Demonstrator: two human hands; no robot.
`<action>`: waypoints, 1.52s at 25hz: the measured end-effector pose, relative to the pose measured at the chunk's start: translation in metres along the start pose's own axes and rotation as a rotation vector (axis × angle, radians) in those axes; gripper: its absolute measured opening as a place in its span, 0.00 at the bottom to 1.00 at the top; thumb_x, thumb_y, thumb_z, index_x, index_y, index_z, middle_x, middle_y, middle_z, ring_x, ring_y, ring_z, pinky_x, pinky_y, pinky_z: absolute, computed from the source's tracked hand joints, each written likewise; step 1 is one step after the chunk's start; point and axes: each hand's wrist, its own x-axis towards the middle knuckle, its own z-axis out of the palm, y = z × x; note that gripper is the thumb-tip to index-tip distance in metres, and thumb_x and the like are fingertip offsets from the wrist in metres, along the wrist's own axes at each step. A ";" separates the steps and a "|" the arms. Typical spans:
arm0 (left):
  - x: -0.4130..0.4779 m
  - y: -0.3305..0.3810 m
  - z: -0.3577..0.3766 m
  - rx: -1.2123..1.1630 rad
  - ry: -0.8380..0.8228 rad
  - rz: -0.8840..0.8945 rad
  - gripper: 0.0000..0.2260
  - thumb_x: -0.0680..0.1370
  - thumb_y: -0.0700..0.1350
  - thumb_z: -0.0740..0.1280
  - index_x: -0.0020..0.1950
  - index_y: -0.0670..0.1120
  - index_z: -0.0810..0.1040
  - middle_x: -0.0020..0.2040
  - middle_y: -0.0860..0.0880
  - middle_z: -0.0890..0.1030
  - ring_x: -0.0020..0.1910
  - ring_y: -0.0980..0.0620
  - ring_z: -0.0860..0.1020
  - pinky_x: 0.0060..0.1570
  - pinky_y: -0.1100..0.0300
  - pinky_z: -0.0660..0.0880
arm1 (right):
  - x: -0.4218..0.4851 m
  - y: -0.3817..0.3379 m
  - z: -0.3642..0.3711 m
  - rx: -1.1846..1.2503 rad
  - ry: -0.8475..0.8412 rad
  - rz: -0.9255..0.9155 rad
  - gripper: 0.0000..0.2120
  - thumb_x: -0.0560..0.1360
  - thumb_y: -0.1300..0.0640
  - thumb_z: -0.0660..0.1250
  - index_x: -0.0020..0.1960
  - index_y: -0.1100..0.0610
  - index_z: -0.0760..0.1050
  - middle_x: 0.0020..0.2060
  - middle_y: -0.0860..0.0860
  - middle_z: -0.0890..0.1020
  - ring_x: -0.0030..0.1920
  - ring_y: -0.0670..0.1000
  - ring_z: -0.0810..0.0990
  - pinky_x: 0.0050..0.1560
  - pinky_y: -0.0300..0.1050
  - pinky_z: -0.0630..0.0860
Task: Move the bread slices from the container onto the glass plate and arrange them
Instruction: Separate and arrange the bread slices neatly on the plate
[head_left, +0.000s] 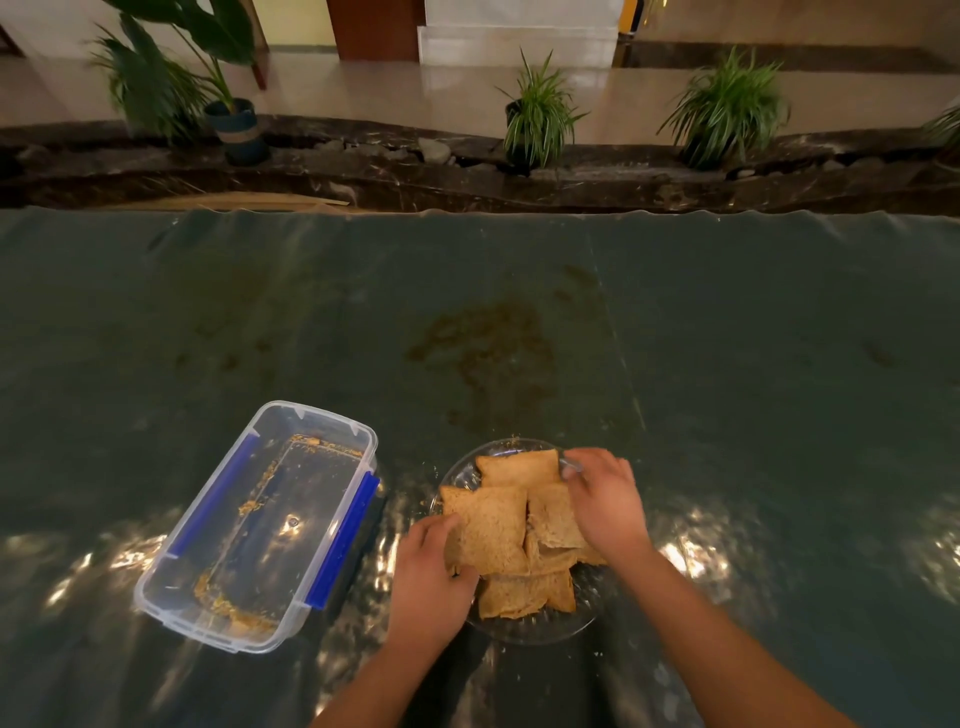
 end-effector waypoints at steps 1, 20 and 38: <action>0.001 0.002 -0.001 -0.037 0.003 -0.028 0.25 0.71 0.43 0.70 0.67 0.51 0.72 0.68 0.51 0.72 0.67 0.51 0.68 0.69 0.48 0.67 | -0.011 0.009 -0.007 0.010 0.047 0.061 0.11 0.78 0.60 0.61 0.58 0.56 0.79 0.56 0.54 0.81 0.58 0.55 0.73 0.56 0.44 0.67; 0.006 0.013 -0.011 -0.212 -0.101 -0.123 0.25 0.74 0.45 0.69 0.71 0.53 0.70 0.66 0.51 0.76 0.65 0.50 0.74 0.66 0.45 0.72 | -0.072 0.022 -0.008 -0.090 -0.109 0.266 0.18 0.73 0.56 0.69 0.63 0.55 0.75 0.54 0.54 0.78 0.54 0.55 0.77 0.56 0.47 0.74; 0.005 0.014 -0.010 -0.191 -0.099 -0.150 0.27 0.74 0.43 0.70 0.72 0.52 0.69 0.67 0.50 0.75 0.67 0.49 0.73 0.66 0.43 0.72 | -0.080 0.024 -0.008 -0.028 -0.097 0.273 0.14 0.71 0.56 0.72 0.56 0.53 0.77 0.45 0.48 0.74 0.44 0.48 0.75 0.43 0.39 0.70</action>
